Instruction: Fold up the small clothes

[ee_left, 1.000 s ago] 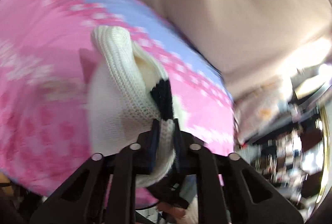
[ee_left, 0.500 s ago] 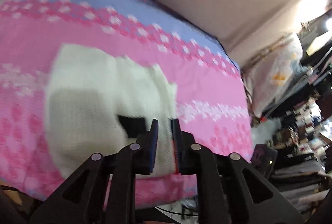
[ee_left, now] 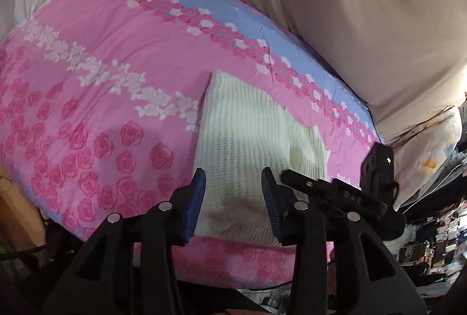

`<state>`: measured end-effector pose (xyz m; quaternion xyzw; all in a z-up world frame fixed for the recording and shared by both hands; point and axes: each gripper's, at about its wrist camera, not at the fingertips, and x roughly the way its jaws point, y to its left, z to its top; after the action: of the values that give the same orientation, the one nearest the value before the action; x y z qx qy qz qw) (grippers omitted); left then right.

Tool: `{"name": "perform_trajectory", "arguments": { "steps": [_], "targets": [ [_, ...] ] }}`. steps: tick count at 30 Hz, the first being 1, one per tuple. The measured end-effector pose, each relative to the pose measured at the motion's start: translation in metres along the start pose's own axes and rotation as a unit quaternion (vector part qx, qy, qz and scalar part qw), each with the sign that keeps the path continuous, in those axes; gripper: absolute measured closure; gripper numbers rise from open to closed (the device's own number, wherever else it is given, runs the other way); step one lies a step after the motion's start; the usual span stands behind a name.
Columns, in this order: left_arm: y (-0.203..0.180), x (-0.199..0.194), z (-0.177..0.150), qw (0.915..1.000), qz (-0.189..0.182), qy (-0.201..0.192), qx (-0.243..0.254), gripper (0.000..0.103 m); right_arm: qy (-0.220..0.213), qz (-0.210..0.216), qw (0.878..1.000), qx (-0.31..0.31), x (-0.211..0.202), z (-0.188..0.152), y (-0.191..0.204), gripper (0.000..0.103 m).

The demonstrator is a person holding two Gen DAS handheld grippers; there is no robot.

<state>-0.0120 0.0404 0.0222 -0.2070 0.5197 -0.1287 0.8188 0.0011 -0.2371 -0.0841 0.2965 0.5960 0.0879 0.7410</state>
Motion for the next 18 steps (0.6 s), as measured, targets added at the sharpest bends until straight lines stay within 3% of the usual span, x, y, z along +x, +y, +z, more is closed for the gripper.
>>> {"name": "perform_trajectory", "arguments": {
  "steps": [1,2,3,5,8,10,12,15,17,18],
  "targets": [
    [0.003,0.001,-0.001,1.0,-0.003,0.004,-0.004,0.064,0.008,-0.01,1.0,-0.015,0.008,0.001,0.005,0.038],
    [0.006,0.003,-0.001,0.9999,-0.007,0.008,-0.007,0.064,0.005,-0.019,0.999,-0.031,0.012,0.003,0.01,0.071],
    [0.007,0.004,0.0,0.9999,-0.009,0.01,-0.006,0.064,0.001,-0.027,0.999,-0.037,0.013,0.003,0.013,0.078],
    [0.006,0.003,0.002,0.9999,-0.012,0.01,0.0,0.064,-0.034,-0.012,0.999,-0.033,-0.004,0.004,0.015,0.083],
    [0.0,0.0,0.008,0.9996,-0.022,0.006,0.015,0.064,-0.127,-0.004,0.991,-0.032,-0.067,-0.005,0.015,0.083],
    [-0.006,0.002,0.009,0.9993,-0.026,0.01,0.027,0.063,-0.159,-0.009,0.987,-0.015,-0.103,-0.021,0.0,0.083],
    [-0.016,0.013,0.006,0.9983,-0.032,0.025,0.042,0.06,-0.162,-0.073,0.984,-0.01,-0.109,-0.04,-0.027,0.081],
    [-0.028,0.034,0.001,0.9963,-0.043,0.054,0.052,0.06,-0.108,-0.131,0.985,0.014,-0.071,-0.055,-0.077,0.078],
    [-0.039,0.049,-0.004,0.9944,-0.045,0.074,0.06,0.06,-0.111,-0.082,0.989,0.051,-0.067,-0.059,-0.095,0.072],
    [-0.043,0.054,-0.006,0.9936,-0.047,0.081,0.063,0.06,-0.12,-0.064,0.989,0.061,-0.071,-0.059,-0.094,0.059]
  ]
}}
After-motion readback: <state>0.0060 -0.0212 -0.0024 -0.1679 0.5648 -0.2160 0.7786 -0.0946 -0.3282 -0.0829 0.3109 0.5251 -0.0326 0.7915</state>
